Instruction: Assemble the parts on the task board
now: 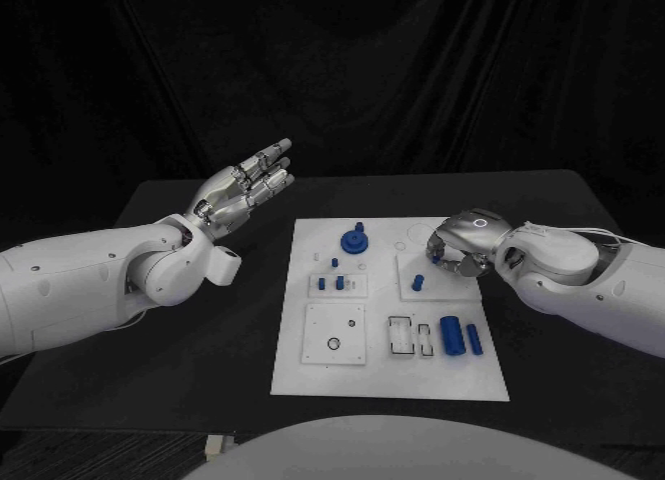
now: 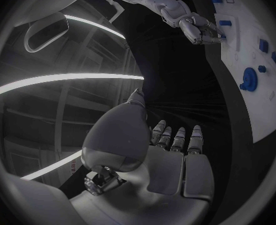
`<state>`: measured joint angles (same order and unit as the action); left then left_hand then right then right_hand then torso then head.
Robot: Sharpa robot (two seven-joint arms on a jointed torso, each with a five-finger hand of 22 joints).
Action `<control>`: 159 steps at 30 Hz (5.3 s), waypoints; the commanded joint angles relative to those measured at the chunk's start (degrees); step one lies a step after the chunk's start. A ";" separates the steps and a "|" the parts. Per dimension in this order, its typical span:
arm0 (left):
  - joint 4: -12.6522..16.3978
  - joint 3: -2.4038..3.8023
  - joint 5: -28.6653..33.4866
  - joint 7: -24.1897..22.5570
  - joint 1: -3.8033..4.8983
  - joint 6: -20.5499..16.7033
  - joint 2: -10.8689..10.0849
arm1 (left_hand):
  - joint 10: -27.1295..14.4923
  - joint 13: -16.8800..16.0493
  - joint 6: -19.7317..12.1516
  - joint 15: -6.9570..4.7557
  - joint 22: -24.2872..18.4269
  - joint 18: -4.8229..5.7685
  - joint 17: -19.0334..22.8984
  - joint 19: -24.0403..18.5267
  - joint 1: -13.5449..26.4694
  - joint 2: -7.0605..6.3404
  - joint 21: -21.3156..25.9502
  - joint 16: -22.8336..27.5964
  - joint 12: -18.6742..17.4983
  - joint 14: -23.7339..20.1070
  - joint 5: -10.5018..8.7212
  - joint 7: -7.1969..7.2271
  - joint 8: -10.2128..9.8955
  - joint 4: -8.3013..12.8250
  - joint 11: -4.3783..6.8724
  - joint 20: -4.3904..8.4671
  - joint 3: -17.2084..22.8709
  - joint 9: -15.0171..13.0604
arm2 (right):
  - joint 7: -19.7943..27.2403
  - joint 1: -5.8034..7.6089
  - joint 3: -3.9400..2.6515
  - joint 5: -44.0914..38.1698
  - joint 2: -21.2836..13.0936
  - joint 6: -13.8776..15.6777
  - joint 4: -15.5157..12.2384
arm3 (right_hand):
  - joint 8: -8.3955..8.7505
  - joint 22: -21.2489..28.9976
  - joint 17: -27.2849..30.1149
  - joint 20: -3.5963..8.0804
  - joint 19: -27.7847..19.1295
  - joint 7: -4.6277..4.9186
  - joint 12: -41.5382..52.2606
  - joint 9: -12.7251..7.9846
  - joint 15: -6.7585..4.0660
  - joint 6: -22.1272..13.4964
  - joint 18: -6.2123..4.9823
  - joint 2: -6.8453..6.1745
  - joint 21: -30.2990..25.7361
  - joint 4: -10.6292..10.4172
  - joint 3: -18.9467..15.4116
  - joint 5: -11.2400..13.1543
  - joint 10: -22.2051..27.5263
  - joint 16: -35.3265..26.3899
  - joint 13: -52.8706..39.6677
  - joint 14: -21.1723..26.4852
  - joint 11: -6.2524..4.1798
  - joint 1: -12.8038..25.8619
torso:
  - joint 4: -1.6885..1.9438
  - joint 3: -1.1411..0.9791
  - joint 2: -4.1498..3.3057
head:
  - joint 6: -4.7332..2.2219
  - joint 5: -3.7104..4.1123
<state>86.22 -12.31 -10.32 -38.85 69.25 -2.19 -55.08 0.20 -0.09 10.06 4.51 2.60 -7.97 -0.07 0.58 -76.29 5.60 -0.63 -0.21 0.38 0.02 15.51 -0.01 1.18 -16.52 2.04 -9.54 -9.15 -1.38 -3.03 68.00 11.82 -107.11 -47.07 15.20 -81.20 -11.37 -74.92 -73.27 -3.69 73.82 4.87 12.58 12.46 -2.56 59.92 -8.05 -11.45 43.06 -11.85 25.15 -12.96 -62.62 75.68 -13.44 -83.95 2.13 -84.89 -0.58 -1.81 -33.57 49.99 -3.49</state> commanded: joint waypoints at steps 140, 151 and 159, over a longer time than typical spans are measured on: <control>-2.22 0.06 0.44 -0.75 -1.53 4.76 1.83 | 0.18 -0.03 0.28 3.50 1.37 -2.20 0.07 0.57 -6.81 2.46 -0.29 0.21 -0.26 -0.02 5.30 -0.84 0.26 1.96 -2.30 -4.69 -2.38 -0.06 | 0.29 1.06 -0.03 3.91 -1.54 1.07 -1.91 | -0.73 -5.13 0.90 -0.60 0.73 1.19 0.64 2.60 0.85 4.49 0.46 -1.68 -0.26 4.93 6.79 1.18 -7.26 -0.65 1.31 0.09 0.28 0.97 | -0.05 0.00 0.02 | 0.01 -0.72; -2.35 0.05 0.44 -0.58 -1.57 4.95 1.93 | 0.18 -0.03 0.25 3.53 1.39 -2.20 0.07 0.58 -6.89 2.48 -0.30 0.21 -0.26 -0.02 5.37 -0.85 0.26 2.03 -2.32 -4.74 -2.40 -0.05 | -0.14 2.39 -0.04 3.91 -2.20 1.29 -3.26 | -0.65 -5.15 0.80 -0.61 0.77 1.20 0.56 2.60 0.87 4.43 0.48 -1.68 -0.04 4.90 6.86 1.38 -7.22 -0.57 1.34 0.04 0.30 1.19 | -0.06 0.00 0.03 | 0.01 -0.90; -2.41 0.05 0.44 -0.37 -1.59 5.02 1.99 | 0.18 -0.03 0.26 3.56 1.38 -2.21 0.07 0.58 -6.93 2.49 -0.30 0.21 -0.26 -0.02 5.38 -0.85 0.26 2.06 -2.34 -4.77 -2.42 -0.05 | -0.64 4.13 -0.04 3.91 -3.36 1.66 -5.29 | -0.60 -5.15 0.83 -0.62 0.78 1.20 0.55 2.60 0.88 4.39 0.48 -1.66 -0.01 4.89 6.90 1.48 -7.25 -0.59 1.34 0.04 0.30 1.26 | -0.01 0.00 0.01 | 0.01 -0.80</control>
<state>83.75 -12.31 -10.30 -38.69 67.73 2.16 -53.20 0.49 -0.13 10.46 7.78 3.92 -9.32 -0.07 1.18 -82.78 8.02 -0.63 -0.21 0.38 0.03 20.75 -0.41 1.17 -14.77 0.11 -13.82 -11.50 -1.36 -2.60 71.94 11.83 -103.04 -50.28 15.71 -86.08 -11.96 -74.92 -72.40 -4.21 74.12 6.06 13.24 14.96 -2.05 64.17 -8.05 -13.28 42.83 -7.02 31.86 -11.65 -69.71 75.18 -12.17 -83.85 2.37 -84.25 -0.63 -1.79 -33.55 49.99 -4.31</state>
